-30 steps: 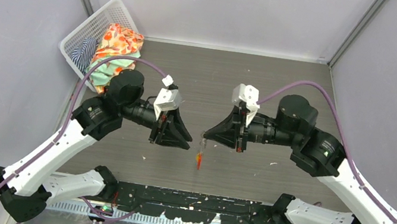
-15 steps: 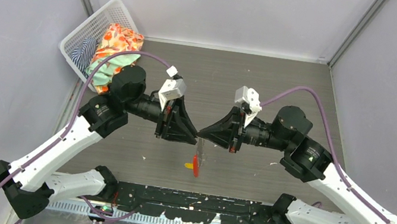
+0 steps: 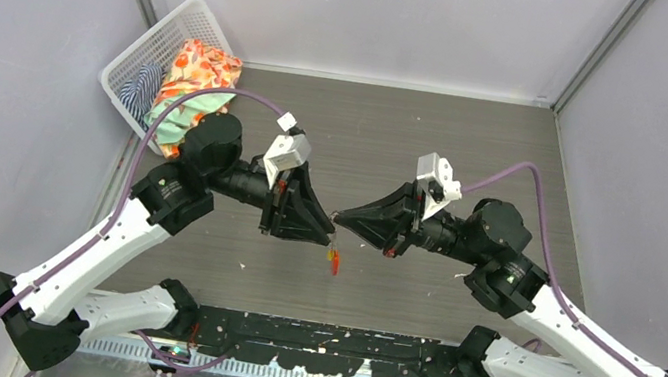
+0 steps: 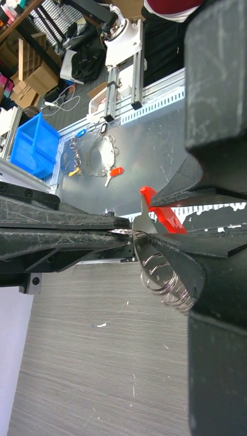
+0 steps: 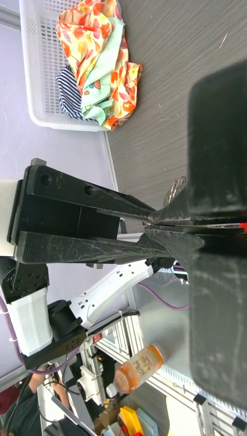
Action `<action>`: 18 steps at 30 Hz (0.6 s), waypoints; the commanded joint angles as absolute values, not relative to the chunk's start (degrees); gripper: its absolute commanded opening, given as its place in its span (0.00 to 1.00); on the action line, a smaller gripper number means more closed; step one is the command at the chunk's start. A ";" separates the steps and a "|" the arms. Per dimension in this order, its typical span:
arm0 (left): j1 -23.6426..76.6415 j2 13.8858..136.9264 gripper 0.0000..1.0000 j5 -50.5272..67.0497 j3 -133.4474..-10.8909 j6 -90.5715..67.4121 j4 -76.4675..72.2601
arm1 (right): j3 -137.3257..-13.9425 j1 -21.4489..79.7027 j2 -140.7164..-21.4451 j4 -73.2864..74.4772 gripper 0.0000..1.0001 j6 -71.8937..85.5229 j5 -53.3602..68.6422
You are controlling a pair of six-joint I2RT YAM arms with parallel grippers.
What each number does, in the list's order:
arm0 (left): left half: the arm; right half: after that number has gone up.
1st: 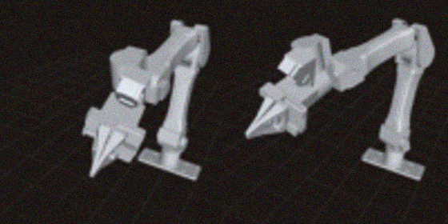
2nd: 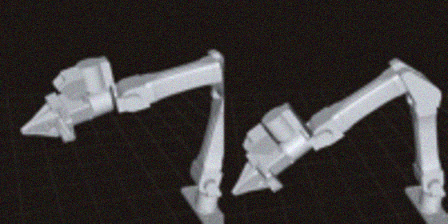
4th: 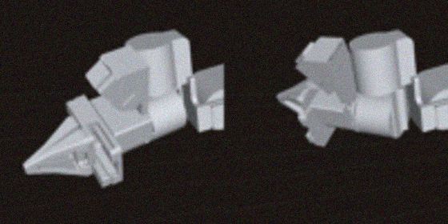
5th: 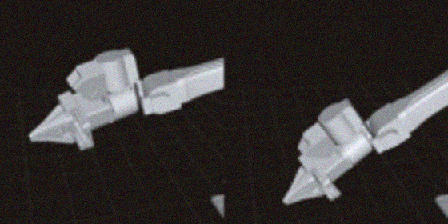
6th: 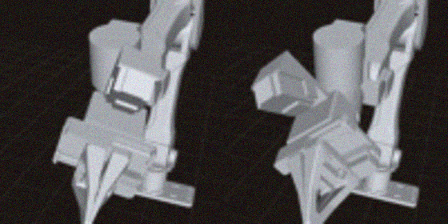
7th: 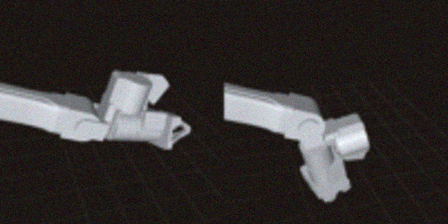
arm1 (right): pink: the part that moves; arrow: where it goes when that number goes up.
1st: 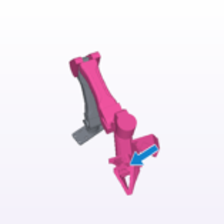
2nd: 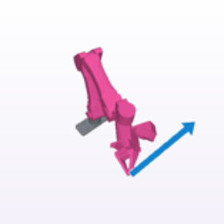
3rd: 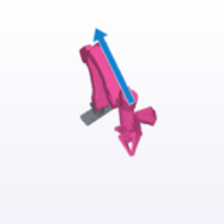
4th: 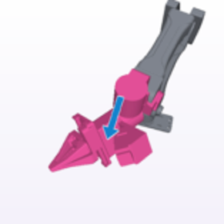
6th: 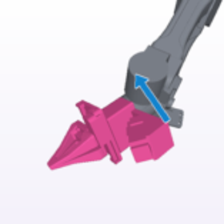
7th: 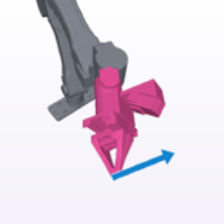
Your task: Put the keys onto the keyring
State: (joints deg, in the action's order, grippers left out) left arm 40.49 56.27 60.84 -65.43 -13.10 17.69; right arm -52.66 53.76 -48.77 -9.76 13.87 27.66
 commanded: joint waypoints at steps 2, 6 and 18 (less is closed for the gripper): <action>40.44 55.55 0.30 59.68 -66.44 -13.86 15.43 | -50.70 53.52 -45.91 -19.32 0.01 16.91 26.98; 40.47 56.01 0.38 59.72 -66.98 -15.18 14.70 | -48.70 53.50 -44.48 -22.10 0.01 17.86 26.31; 40.08 56.77 0.59 58.66 -70.33 -16.34 15.17 | -49.84 53.53 -45.14 -18.16 0.01 16.78 29.35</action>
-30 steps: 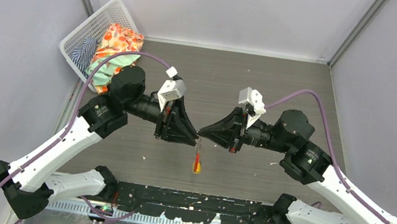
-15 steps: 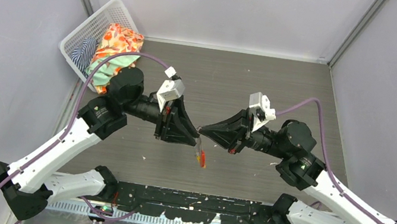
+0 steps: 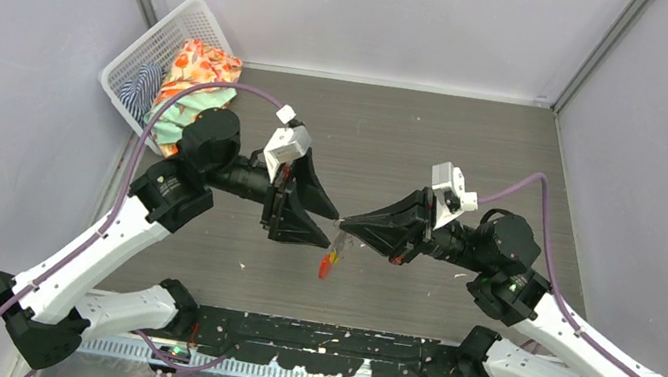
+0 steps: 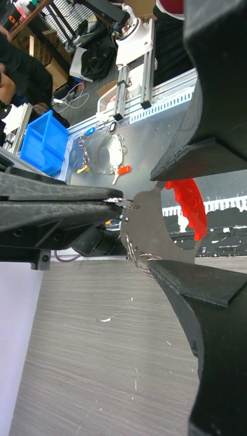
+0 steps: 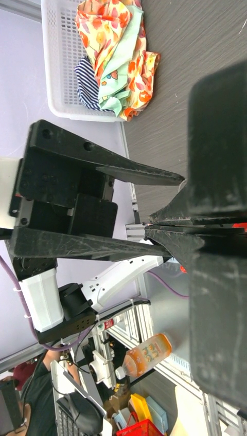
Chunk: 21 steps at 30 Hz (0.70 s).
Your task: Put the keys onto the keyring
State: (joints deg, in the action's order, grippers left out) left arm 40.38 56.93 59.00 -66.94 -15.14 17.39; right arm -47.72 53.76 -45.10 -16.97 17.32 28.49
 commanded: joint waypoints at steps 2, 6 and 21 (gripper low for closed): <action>40.08 56.85 0.59 59.53 -70.87 -16.50 14.99 | -50.09 53.53 -45.27 -17.85 0.01 16.48 29.36; 40.08 56.70 0.51 60.04 -70.19 -16.63 14.65 | -50.36 53.51 -45.77 -18.37 0.01 16.55 29.65; 40.08 55.17 0.22 60.84 -67.52 -12.72 16.84 | -50.02 53.46 -46.86 -20.59 0.01 17.84 29.70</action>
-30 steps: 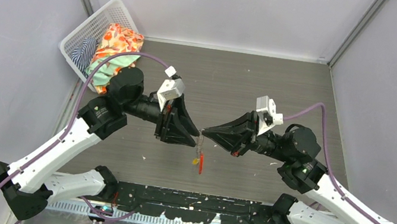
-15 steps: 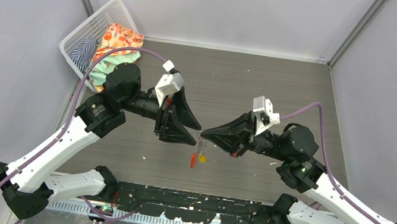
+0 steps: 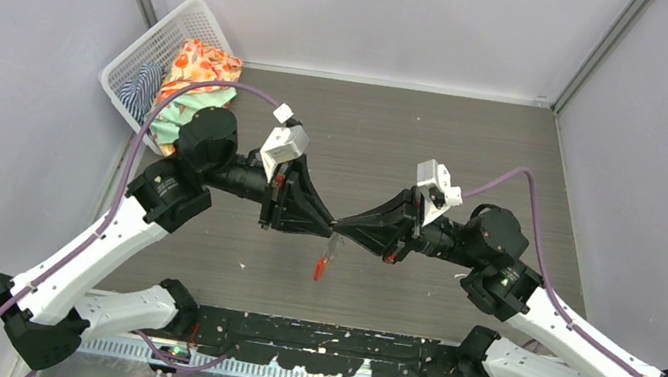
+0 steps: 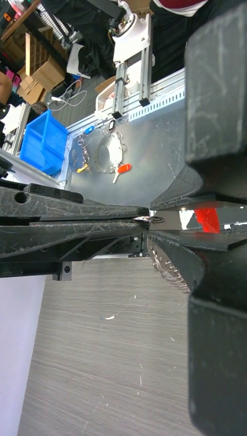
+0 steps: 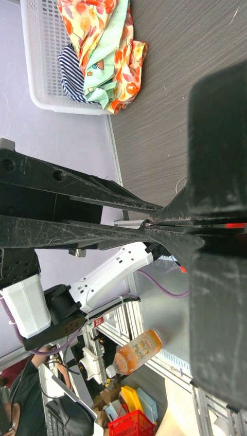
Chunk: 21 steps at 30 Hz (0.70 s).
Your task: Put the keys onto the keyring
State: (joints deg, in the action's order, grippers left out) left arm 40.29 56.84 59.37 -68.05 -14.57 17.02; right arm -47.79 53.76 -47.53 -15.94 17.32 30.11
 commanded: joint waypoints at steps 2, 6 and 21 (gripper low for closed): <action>40.08 54.90 0.26 61.04 -67.33 -12.66 17.03 | -49.85 53.48 -46.52 -20.52 0.01 17.75 29.47; 40.09 54.73 0.27 61.01 -67.37 -12.49 17.11 | -49.83 53.51 -46.36 -20.24 0.01 17.82 29.57; 39.99 54.45 0.01 54.39 -67.44 -11.32 16.96 | -49.92 53.50 -47.53 -21.05 0.01 19.50 30.94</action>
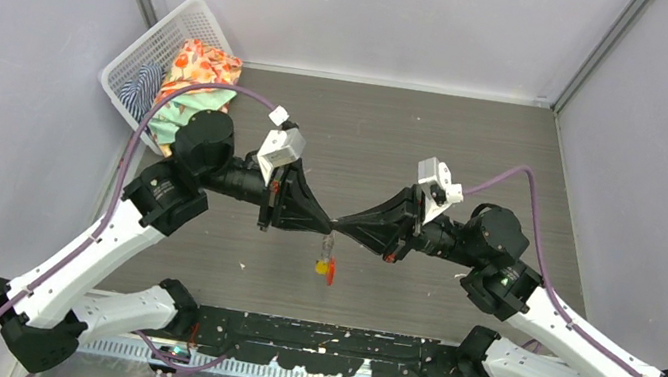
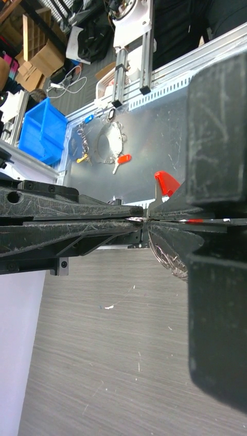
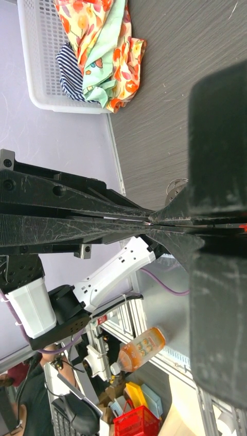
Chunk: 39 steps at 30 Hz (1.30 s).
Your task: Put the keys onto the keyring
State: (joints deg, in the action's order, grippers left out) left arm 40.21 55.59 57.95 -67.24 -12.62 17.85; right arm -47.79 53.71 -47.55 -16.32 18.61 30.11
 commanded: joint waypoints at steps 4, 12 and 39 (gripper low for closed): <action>40.06 54.87 0.01 53.88 -68.32 -9.63 17.44 | -50.54 53.48 -47.43 -18.73 0.18 19.62 30.70; 41.78 54.30 0.00 56.29 -74.35 20.31 37.07 | -55.27 53.50 -42.08 -4.36 0.55 12.66 25.87; 68.05 53.70 0.00 17.65 -71.64 50.25 41.23 | -66.51 53.53 -47.86 21.68 0.62 1.17 32.70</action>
State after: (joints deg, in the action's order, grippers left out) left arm 66.92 53.12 25.17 -70.41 50.28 43.92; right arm -62.89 53.45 -46.89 18.96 3.49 29.95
